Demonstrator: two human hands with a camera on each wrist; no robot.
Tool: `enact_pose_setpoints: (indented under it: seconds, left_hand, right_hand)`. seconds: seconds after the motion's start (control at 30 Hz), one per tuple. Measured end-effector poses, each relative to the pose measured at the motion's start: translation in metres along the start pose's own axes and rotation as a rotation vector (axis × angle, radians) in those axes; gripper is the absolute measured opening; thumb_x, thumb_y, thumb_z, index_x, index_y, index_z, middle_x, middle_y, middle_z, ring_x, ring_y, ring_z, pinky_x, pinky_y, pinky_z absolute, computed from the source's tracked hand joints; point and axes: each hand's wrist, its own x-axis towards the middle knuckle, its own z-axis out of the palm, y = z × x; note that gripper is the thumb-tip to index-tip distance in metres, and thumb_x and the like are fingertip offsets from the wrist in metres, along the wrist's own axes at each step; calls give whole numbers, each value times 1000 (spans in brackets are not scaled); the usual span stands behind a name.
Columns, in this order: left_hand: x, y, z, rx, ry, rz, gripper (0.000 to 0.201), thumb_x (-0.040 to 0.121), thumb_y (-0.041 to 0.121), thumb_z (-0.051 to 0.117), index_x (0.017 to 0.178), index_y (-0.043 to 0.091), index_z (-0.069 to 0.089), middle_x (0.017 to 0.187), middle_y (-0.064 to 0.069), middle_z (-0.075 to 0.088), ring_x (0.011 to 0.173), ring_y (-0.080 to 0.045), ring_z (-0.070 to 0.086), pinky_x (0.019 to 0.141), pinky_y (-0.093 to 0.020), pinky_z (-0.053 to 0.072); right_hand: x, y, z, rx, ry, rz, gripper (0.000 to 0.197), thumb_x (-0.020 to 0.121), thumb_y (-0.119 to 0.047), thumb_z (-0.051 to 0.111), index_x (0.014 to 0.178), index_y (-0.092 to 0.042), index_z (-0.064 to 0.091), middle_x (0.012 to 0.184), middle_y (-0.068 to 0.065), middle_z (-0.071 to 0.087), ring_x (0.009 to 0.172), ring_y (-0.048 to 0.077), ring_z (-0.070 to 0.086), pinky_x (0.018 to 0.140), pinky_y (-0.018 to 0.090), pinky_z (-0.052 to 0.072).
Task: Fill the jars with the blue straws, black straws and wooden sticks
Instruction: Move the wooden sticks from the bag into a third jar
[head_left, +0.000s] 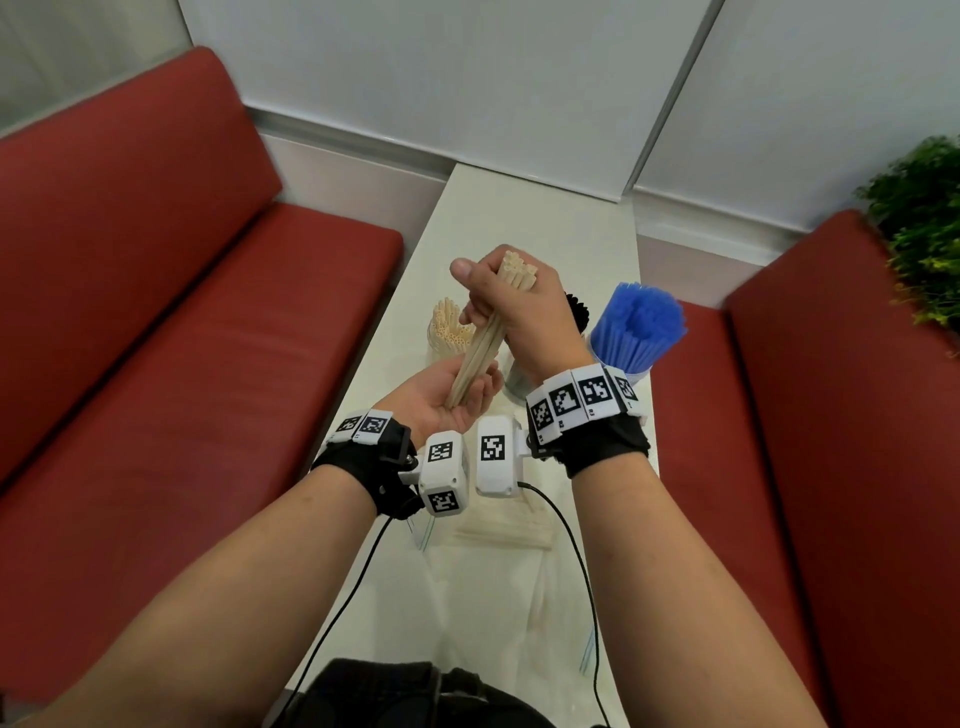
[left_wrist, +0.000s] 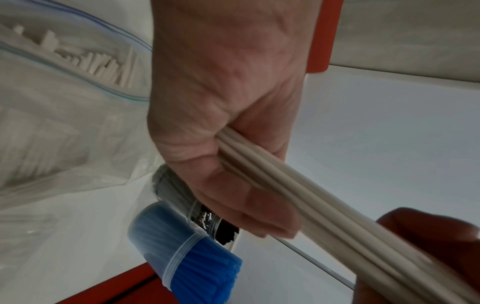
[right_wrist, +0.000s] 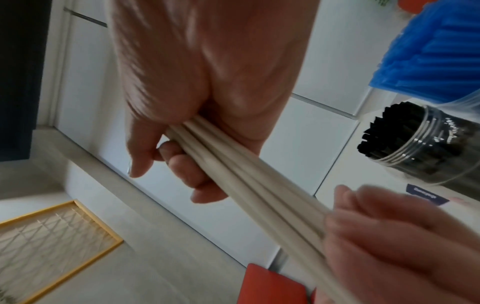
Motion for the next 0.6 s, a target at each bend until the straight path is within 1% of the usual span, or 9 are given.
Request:
enact_pose_setpoints:
  seconds: [0.07,0.13,0.2,0.23,0.27,0.37,0.43,0.53,0.6]
  left_hand:
    - [1,-2,-9,-13,10,-47,42,94,37,59,67,5,63,62,-4,62,37,-10,57,31,-16,44]
    - [2,-3,-17,-18,15,-79,47,95,38,56,65,4,65,56,-3,60,30,-7,47,24,-14,31]
    - [2,-2,-25,17,35,-57,42,96,32,54,67,4,68,55,-3,59,27,-5,40,22,-15,22]
    - [2,-2,-29,34,62,-35,37,95,29,55,70,5,67,55,-4,58,27,-5,38,21,-15,20]
    - [3,-2,-33,48,97,-11,31,95,26,55,73,6,66,56,-4,57,27,-5,36,21,-16,19]
    - [7,-5,-45,86,189,41,19,93,20,54,78,10,59,55,-2,53,27,-4,32,21,-15,17]
    - [10,-8,-52,86,208,60,15,91,17,55,78,11,56,54,1,49,28,-4,31,22,-15,16]
    - [12,-13,-58,81,232,90,14,89,16,56,76,12,54,56,1,46,28,-4,30,24,-14,15]
    - [14,-10,-56,71,252,140,17,93,17,52,76,11,51,58,0,47,30,-4,31,24,-14,17]
  right_hand:
    - [-2,5,-3,2,-19,30,24,88,-14,76,81,-5,55,55,5,44,51,22,46,67,39,54]
    - [-2,9,-10,-56,-59,85,25,87,-19,77,80,-4,58,59,8,56,58,27,60,74,45,57]
    - [0,10,-18,-210,-107,149,26,85,-25,79,81,-3,65,75,14,71,78,36,72,83,51,58]
    - [2,10,-22,-286,-136,186,25,84,-26,79,83,-3,68,82,14,74,87,38,73,85,53,58]
    - [3,9,-27,-342,-168,235,23,83,-25,80,85,-5,69,84,12,75,89,37,74,86,53,60]
    - [5,10,-36,-421,-266,412,17,81,-21,82,88,-10,71,85,13,77,83,31,76,77,45,64]
    - [3,14,-36,-425,-280,473,22,81,-17,83,93,-4,70,87,16,77,82,33,77,75,43,64]
    - [1,21,-34,-432,-241,460,24,82,-12,81,97,2,68,86,14,76,85,36,76,82,48,62]
    - [2,20,-34,-431,-235,436,22,84,-10,80,95,4,68,92,19,75,89,38,75,83,48,62]
